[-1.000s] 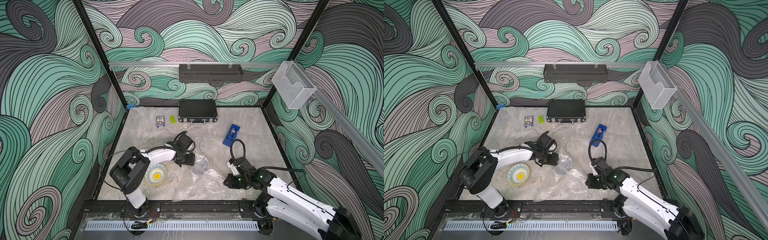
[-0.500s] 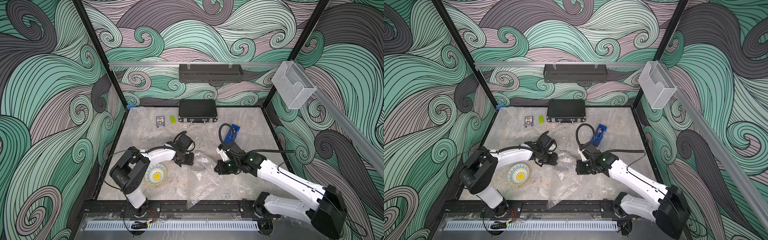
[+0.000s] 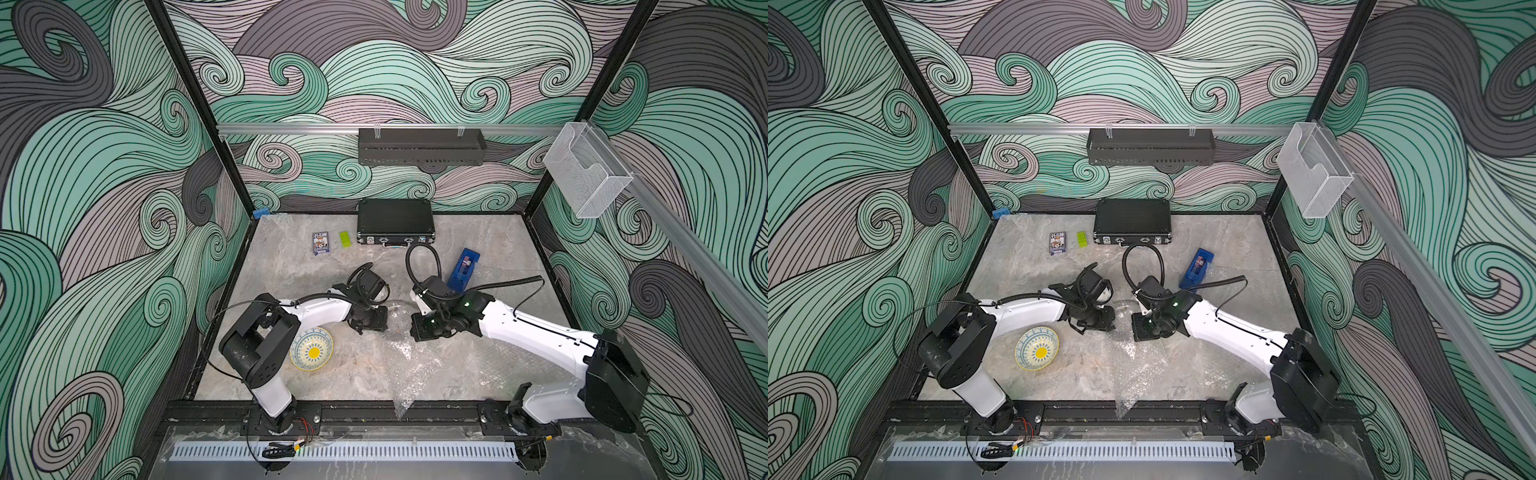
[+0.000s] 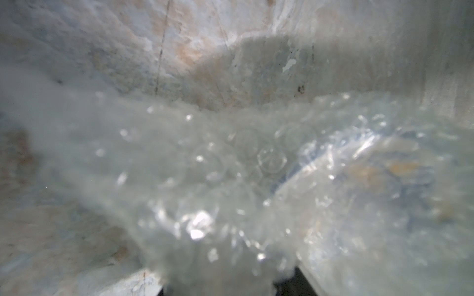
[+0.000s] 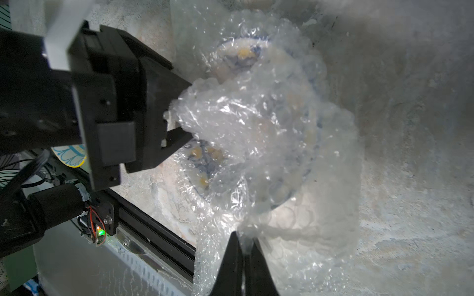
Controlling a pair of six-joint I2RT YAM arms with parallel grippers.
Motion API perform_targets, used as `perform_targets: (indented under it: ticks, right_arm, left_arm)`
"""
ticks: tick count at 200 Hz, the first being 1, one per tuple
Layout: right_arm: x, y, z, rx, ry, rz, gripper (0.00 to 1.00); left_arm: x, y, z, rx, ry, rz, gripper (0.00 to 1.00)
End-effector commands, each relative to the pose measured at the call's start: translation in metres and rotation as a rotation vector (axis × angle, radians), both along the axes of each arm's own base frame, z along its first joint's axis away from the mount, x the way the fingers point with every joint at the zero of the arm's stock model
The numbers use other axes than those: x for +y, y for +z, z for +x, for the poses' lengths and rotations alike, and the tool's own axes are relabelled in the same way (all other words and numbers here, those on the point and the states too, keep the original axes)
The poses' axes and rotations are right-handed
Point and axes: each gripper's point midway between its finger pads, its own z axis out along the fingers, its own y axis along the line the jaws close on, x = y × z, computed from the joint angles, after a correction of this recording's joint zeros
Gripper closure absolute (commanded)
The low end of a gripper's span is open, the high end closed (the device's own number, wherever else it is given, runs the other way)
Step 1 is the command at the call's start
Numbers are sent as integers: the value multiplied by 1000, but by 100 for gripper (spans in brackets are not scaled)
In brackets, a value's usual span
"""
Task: Wrap bowls in bubble wrap
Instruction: Wrap the bowl in bubble wrap.
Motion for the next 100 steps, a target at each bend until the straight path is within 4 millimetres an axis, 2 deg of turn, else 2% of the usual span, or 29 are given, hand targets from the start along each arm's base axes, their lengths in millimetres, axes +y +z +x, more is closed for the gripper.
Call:
perform_targets:
  ticks: [1,46,77,100]
  right_arm:
    - [-2,6,6,-57,-1,-5,93]
    - [24,20,30,-74,-14,30,93]
    - [44,9,44,-44,-16,19,93]
    - [52,-10,51,-19,-20,-11,94]
  left_arm:
    - [0,3,-5,-5,-20,-2,59]
    - [0,1,-6,-4,-22,2,65]
    - [0,3,-5,-12,-27,0,67]
    - [-1,4,-7,-15,-32,-2,68]
